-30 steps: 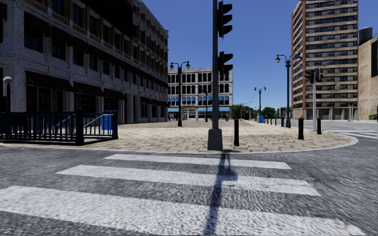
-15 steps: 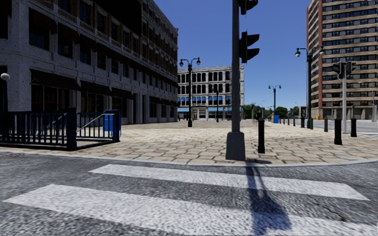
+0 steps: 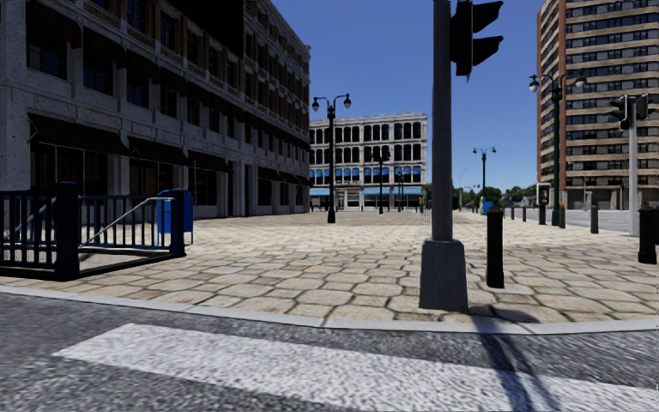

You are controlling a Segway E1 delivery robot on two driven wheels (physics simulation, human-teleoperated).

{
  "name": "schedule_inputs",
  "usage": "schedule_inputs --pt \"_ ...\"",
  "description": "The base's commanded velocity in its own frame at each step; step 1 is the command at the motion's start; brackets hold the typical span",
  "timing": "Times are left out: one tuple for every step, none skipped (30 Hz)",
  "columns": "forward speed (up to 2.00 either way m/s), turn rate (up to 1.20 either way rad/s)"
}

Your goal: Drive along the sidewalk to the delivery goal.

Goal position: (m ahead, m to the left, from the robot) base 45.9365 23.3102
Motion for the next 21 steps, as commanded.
schedule_inputs --pt "2.00 0.00" --pt "2.00 0.00" --pt "2.00 0.00" --pt "2.00 0.00" --pt "2.00 0.00" --pt "2.00 0.00" --pt "2.00 0.00" --pt "2.00 0.00" --pt "2.00 0.00" --pt "2.00 0.00" --pt "2.00 0.00" --pt "2.00 0.00" --pt "2.00 0.00" --pt "2.00 0.00" --pt "2.00 0.00" --pt "2.00 0.00" --pt "2.00 0.00" --pt "2.00 0.00" --pt "2.00 0.00" --pt "2.00 0.00" --pt "2.00 0.00"
